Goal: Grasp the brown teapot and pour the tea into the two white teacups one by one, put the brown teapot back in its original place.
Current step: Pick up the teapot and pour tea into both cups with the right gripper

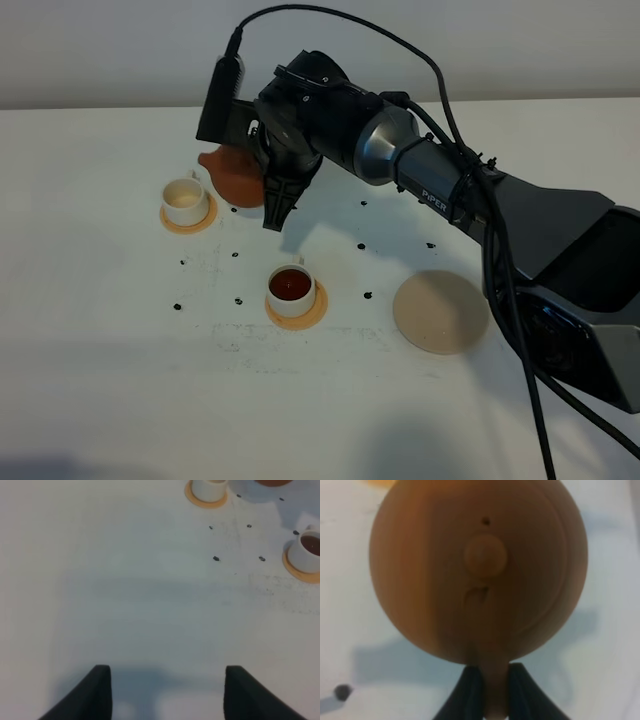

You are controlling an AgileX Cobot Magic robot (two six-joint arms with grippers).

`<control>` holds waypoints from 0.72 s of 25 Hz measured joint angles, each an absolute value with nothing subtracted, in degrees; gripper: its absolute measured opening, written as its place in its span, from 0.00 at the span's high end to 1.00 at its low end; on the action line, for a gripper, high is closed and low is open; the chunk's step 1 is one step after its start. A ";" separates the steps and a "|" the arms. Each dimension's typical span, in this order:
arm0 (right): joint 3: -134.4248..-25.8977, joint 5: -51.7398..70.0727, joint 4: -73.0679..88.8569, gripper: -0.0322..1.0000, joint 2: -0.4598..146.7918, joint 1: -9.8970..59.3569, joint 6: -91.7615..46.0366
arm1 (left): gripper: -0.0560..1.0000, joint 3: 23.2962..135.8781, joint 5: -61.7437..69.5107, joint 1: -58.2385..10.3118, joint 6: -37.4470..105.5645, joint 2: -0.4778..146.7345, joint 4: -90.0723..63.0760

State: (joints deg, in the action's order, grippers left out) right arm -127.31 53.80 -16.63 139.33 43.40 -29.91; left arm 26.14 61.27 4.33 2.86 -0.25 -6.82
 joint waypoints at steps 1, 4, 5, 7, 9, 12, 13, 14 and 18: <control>-127.31 53.22 -17.08 0.85 139.35 43.40 -29.97 | 0.49 26.14 61.27 4.33 2.86 -0.25 -6.82; -127.31 51.61 -18.16 0.85 139.47 43.40 -30.45 | 0.49 26.14 61.27 4.33 2.86 -0.25 -6.82; -127.31 51.36 -18.31 0.85 139.49 43.40 -30.88 | 0.49 26.14 61.27 4.33 2.86 -0.25 -6.82; -127.31 50.60 -18.76 0.85 139.74 43.40 -31.37 | 0.49 26.14 61.27 4.33 2.86 -0.25 -6.82; -127.31 49.31 -19.57 0.85 140.12 43.40 -31.48 | 0.49 26.14 61.27 4.33 2.86 -0.25 -6.82; -127.31 46.99 -21.06 0.85 140.56 43.40 -31.74 | 0.49 26.14 61.27 4.33 2.86 -0.25 -6.64; -127.31 46.29 -21.40 0.85 140.56 43.40 -31.86 | 0.49 26.14 61.27 4.33 2.86 -0.25 -6.32; -127.31 45.55 -21.82 0.85 140.56 43.40 -31.99 | 0.49 26.14 61.27 4.33 2.86 -0.25 -5.68; -127.31 44.59 -22.57 0.85 140.56 43.40 -32.44 | 0.49 26.14 61.27 4.33 2.86 -0.25 -3.21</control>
